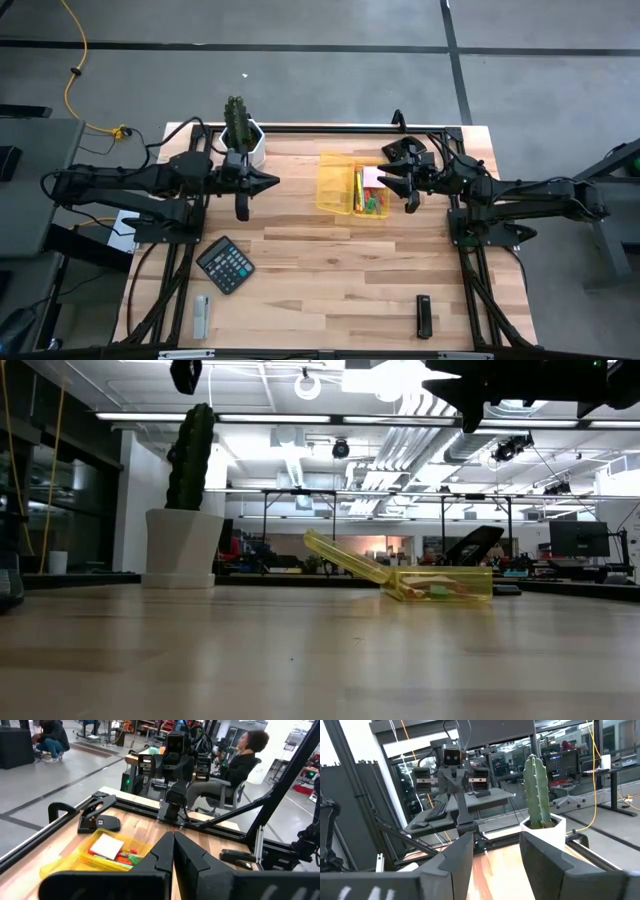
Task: Pack school essentials
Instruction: Return to Home Position
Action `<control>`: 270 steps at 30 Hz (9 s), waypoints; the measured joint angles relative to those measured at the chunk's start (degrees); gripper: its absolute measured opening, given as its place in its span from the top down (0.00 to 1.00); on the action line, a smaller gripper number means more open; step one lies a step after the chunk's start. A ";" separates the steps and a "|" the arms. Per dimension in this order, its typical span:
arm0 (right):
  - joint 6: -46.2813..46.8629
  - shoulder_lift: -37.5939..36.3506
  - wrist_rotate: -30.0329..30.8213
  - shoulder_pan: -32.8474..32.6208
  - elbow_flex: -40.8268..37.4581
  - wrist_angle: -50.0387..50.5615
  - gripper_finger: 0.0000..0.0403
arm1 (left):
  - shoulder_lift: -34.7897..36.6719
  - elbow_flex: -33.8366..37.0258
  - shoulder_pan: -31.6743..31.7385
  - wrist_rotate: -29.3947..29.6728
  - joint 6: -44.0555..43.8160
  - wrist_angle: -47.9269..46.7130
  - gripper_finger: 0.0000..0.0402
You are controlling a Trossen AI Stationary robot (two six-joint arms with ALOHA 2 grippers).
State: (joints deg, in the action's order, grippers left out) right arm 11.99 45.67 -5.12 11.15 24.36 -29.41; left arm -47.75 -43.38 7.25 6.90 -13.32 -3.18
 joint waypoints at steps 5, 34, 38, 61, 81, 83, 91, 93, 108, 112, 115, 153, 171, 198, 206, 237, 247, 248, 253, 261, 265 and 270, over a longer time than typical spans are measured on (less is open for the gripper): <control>-0.02 0.00 -0.01 0.01 0.00 -0.02 0.62 | 0.45 0.00 0.02 -4.59 -1.51 -0.09 1.00; -1.13 0.00 -0.07 -0.02 0.00 0.00 1.00 | 12.71 0.00 0.01 -3.39 3.78 -4.36 1.00; -0.65 0.02 -1.30 0.01 0.00 0.00 1.00 | 13.79 0.00 0.00 -1.86 4.57 -5.53 1.00; 1.49 0.02 -8.47 -0.08 0.00 0.02 1.00 | 28.16 16.70 1.50 0.00 -0.08 1.89 1.00; 6.02 0.02 -10.08 -0.04 0.00 0.02 1.00 | 37.75 25.71 3.23 -1.07 -2.73 3.41 1.00; 6.04 0.02 -10.18 -0.06 0.00 0.02 1.00 | 38.43 29.03 3.26 -0.25 -4.46 5.12 1.00; 7.56 0.02 -11.63 -0.06 0.00 0.49 1.00 | 44.27 37.18 3.24 2.41 -5.28 9.07 1.00; 7.94 0.02 -11.61 -0.04 0.00 0.50 1.00 | 46.29 38.90 3.23 3.20 -5.45 9.55 1.00; 8.82 0.00 -11.63 -0.06 0.02 0.50 1.00 | 46.31 42.71 3.23 7.29 -7.99 7.02 1.00; 8.28 0.00 -11.63 -0.06 0.02 0.50 1.00 | 46.23 42.71 3.23 7.17 -6.00 5.55 1.00; 7.17 0.00 -11.84 -0.05 0.02 0.50 1.00 | 46.08 42.71 3.23 6.46 -2.62 5.80 1.00; 4.50 -38.42 -3.11 -9.37 -16.03 13.49 1.00 | 45.39 42.71 3.23 1.33 6.47 5.04 1.00; 0.28 -45.51 -7.97 -9.20 -20.81 20.04 1.00 | 45.39 42.69 3.23 1.29 6.47 5.01 1.00; -4.76 -45.29 -3.01 -9.22 -23.78 27.39 1.00 | 45.38 42.69 3.21 1.12 6.47 4.98 1.00; -2.65 -45.29 1.26 -9.20 -23.78 28.04 1.00 | 45.38 42.69 3.21 1.14 6.47 4.98 1.00; -1.54 -45.27 1.31 -9.20 -23.80 28.11 1.00 | 45.38 42.69 3.23 1.18 6.47 4.99 1.00; -1.55 -45.27 1.31 -9.20 -23.80 28.13 1.00 | 45.38 42.69 3.23 1.20 6.47 4.99 1.00; -1.55 -45.27 1.31 -9.20 -23.80 28.11 1.00 | 45.38 42.68 3.23 1.20 6.47 4.99 1.00; -1.55 -45.27 1.31 -9.20 -23.80 28.13 1.00 | 45.38 42.69 3.23 1.20 6.47 4.98 1.00; -1.55 -45.27 1.31 -9.20 -23.82 28.13 1.00 | 45.38 42.66 3.19 1.20 6.47 4.98 1.00; -1.55 -45.27 1.31 -9.20 -23.82 28.13 1.00 | 45.38 42.66 3.19 1.20 6.47 4.98 1.00; -1.55 -45.27 1.31 -9.20 -23.82 28.13 1.00 | 45.38 42.66 3.19 1.20 6.47 4.98 1.00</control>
State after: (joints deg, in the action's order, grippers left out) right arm 10.44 0.40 -3.81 1.96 0.54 -1.28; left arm -2.37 -0.71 10.44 8.10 -6.85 1.80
